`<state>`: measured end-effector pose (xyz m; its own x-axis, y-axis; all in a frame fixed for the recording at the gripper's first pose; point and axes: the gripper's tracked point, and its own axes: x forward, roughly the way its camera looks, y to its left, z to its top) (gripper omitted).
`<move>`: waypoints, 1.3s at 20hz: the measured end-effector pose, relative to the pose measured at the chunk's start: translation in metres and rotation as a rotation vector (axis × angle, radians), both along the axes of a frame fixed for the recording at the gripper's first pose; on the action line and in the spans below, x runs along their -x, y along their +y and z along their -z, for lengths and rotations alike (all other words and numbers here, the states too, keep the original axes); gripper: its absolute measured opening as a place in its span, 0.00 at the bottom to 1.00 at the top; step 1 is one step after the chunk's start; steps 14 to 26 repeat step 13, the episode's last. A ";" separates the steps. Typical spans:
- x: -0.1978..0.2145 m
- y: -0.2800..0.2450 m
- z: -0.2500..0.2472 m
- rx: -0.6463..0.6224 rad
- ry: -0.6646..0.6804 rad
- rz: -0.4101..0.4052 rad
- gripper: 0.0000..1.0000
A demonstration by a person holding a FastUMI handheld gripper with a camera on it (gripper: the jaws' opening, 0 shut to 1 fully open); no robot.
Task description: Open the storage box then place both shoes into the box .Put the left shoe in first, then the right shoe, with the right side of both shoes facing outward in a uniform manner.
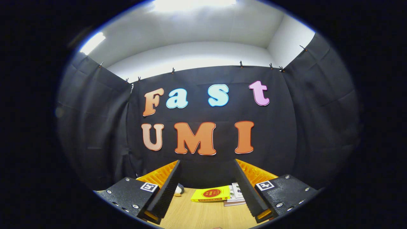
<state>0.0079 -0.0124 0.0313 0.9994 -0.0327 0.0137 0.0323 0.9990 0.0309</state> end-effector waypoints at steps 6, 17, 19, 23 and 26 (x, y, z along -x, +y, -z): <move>0.005 -0.006 -0.006 0.057 -0.034 0.010 0.97; 0.001 -0.009 -0.004 0.032 -0.040 0.006 0.97; 0.001 -0.009 -0.004 0.032 -0.040 0.006 0.97; 0.001 -0.009 -0.004 0.032 -0.040 0.006 0.97; 0.001 -0.009 -0.004 0.032 -0.040 0.006 0.97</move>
